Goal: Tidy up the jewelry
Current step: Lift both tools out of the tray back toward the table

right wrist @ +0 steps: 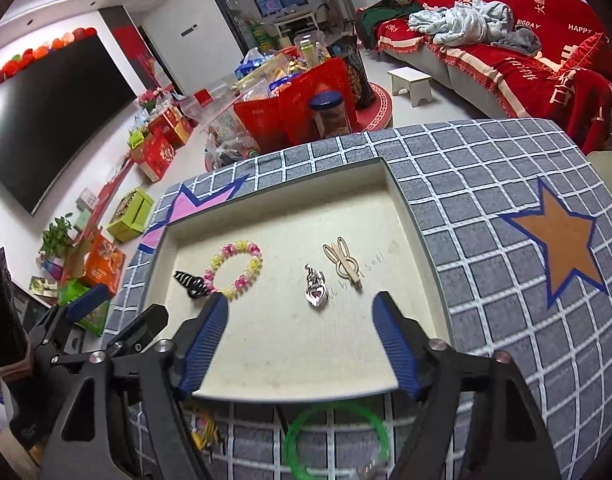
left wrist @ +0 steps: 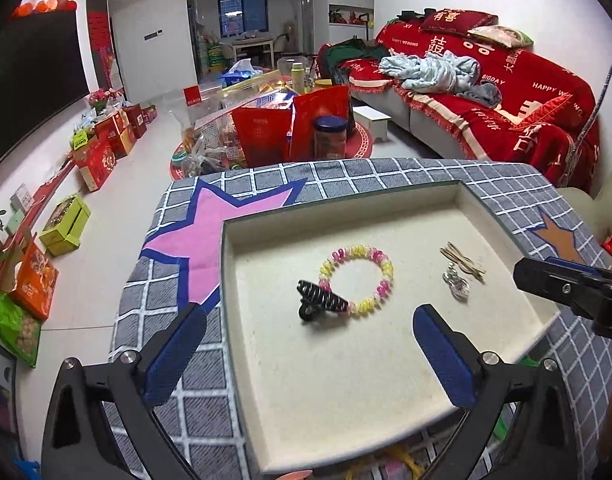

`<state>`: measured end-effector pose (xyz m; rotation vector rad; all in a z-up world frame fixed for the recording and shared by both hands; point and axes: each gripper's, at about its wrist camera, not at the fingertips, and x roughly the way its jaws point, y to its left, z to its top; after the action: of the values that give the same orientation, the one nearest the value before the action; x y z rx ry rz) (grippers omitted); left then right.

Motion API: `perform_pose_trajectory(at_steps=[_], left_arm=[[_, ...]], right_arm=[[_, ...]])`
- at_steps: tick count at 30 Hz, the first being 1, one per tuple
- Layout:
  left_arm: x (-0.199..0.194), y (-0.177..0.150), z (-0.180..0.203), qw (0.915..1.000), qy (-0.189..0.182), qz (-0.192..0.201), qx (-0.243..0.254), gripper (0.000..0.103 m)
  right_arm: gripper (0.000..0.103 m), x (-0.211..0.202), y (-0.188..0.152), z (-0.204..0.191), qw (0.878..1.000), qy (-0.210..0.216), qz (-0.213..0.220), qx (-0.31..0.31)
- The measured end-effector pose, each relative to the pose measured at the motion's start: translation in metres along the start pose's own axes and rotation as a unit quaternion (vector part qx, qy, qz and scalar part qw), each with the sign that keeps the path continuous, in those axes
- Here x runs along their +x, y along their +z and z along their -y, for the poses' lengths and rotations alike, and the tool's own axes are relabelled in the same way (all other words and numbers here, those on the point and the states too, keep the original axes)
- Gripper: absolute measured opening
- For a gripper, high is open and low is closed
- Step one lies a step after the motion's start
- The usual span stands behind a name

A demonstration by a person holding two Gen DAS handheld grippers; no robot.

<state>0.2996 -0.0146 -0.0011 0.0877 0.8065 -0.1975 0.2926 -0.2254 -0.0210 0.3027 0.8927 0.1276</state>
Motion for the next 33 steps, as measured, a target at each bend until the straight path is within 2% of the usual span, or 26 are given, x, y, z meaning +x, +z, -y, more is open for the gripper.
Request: perform_pose_trajectory(at_steps=[3,5,6,7,8,22,28,33], left_arm=[[-0.016,-0.007,-0.001,1.0000,-0.005,0.002,0.001,0.103],[-0.027,-0.012,-0.002,1.0000,-0.003,0.007,0.002,0.103],[-0.031,-0.015,-0.002,1.0000,0.000,0.009,0.001,0.103],[-0.036,-0.018,-0.003,0.9999,0.002,0.010,0.001,0.103],[-0.040,-0.021,-0.003,0.9999,0.005,0.010,-0.001,0.103],[-0.063,-0.069,-0.010,0.9990,-0.012,-0.028,-0.033,0.103],[-0.058,-0.091,-0.005,0.9975,-0.012,-0.053,-0.045,0.103],[-0.052,-0.104,-0.002,0.9957,-0.009,-0.072,-0.058,0.103]], right_arm=[[0.083,-0.015,-0.006,-0.001,1.000,0.004,0.008,0.001],[0.088,-0.027,-0.011,-0.001,1.000,0.009,0.018,0.004],[0.091,-0.032,-0.013,-0.001,1.000,0.012,0.022,0.004],[0.101,-0.036,-0.015,-0.002,1.000,0.015,0.025,0.005],[0.103,-0.042,-0.017,-0.002,0.999,0.019,0.033,0.005],[0.103,-0.096,-0.049,0.006,0.999,0.012,0.048,0.006],[0.103,-0.102,-0.069,0.023,0.999,-0.003,0.032,0.013],[0.103,-0.098,-0.089,0.035,0.999,-0.036,0.010,0.009]])
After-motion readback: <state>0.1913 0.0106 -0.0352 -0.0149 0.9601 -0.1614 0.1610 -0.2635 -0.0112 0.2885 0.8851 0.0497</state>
